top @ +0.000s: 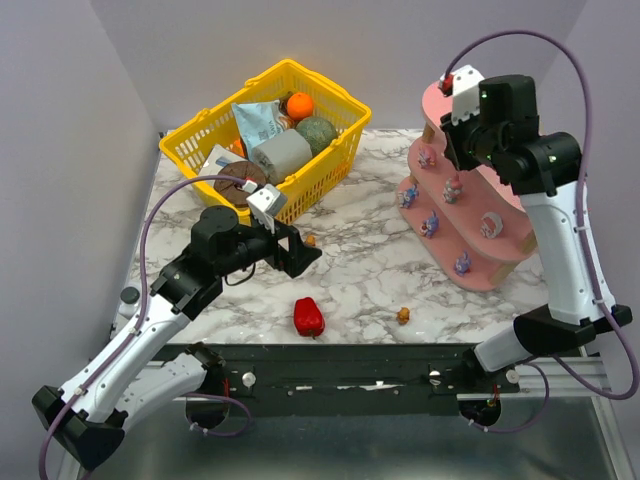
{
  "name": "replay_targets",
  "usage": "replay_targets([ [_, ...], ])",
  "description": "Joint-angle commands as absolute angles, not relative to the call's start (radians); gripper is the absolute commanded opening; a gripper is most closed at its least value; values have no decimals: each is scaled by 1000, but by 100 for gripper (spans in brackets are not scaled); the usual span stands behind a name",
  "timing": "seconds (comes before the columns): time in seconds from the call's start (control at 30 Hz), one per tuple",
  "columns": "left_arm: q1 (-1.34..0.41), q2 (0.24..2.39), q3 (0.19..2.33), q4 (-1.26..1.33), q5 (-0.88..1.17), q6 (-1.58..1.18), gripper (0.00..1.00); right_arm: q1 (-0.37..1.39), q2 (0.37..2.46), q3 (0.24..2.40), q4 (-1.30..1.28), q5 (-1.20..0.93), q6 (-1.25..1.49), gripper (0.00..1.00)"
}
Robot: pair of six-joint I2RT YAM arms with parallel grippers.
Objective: Place and organize the plastic toys onto the shelf
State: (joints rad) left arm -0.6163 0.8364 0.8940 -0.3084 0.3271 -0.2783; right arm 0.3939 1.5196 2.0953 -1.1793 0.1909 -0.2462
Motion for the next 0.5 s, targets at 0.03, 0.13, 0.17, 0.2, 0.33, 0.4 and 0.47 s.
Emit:
replay_targets([
  [0.03,-612,857,936,-304,357,-272,99,361,1467,2221,-1226,184,-317,7],
  [0.13,-612,861,937,-311,357,-268,99,341,1465,2224,-1230,161,-340,7],
  [0.17,-612,861,937,-311,357,-267,99,324,1465,2217,-1233,155,-347,7],
  [0.2,-612,861,937,-311,357,-267,99,313,1468,2211,-1239,146,-350,7],
  [0.33,-612,865,945,-324,360,-270,99,279,1474,2183,-1291,117,-328,7],
  [0.4,-612,868,946,-333,368,-268,99,270,1480,2184,-1304,112,-316,7],
  [0.47,-612,874,953,-336,373,-267,99,267,1486,2197,-1313,110,-299,8],
])
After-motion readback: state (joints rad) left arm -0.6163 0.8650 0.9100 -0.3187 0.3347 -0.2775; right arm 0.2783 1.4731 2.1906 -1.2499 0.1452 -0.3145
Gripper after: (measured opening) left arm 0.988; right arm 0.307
